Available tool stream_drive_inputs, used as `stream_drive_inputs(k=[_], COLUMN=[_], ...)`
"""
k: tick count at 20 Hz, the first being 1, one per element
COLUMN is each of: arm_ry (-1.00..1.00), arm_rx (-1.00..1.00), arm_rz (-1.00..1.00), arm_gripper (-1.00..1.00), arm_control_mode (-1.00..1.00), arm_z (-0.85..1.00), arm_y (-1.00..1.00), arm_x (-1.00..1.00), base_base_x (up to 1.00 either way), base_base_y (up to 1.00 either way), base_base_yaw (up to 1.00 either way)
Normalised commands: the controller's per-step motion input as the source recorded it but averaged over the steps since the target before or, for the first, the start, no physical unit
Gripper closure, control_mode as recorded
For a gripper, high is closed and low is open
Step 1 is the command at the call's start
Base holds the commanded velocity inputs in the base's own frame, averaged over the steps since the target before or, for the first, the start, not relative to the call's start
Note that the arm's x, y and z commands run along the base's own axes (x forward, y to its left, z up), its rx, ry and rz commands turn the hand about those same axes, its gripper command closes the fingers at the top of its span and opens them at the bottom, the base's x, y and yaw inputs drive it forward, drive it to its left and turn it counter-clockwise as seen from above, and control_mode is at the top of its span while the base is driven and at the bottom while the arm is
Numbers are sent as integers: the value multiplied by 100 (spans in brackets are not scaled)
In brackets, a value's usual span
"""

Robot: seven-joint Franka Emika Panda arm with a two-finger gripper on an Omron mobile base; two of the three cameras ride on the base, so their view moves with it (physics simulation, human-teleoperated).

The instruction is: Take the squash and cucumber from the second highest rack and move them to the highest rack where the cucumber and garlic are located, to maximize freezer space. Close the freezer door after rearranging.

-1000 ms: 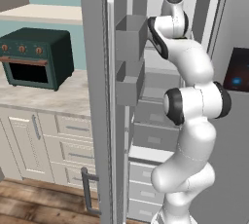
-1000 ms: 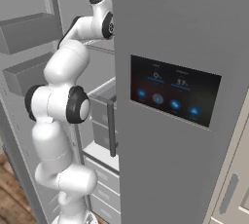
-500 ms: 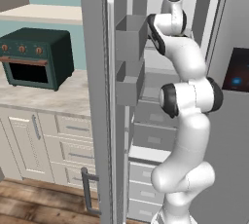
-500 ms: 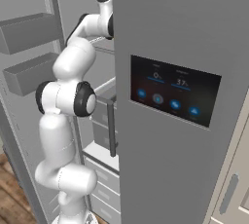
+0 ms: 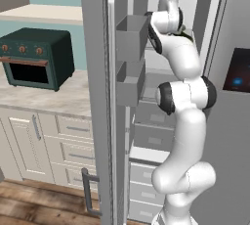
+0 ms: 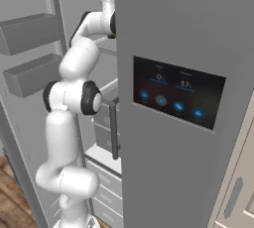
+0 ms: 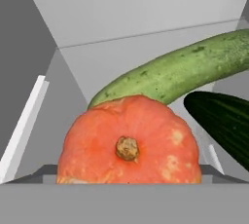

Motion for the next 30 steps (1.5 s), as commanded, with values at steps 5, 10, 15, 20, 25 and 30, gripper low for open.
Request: stream_drive_inputs(k=[5,10,15,20,25,30], arm_ry=[0,0,-2,-4,-6,-8], arm_rx=[0,0,1,0,0,0], arm_rz=[0,0,0,0,0,0], arm_gripper=[-100,-100,-100,-100,-100,-100], arm_control_mode=[-100,-100,-100,-100,-100,-100], arm_z=[-41,-30,-3,0,0,-5], arm_y=[-5,-2,0,0,0,3], arm_x=[28,14,-10,-30,-35,-34], base_base_x=[0,0,0,0,0,0], base_base_y=[0,0,0,0,0,0], base_base_yaw=[0,0,0,0,0,0])
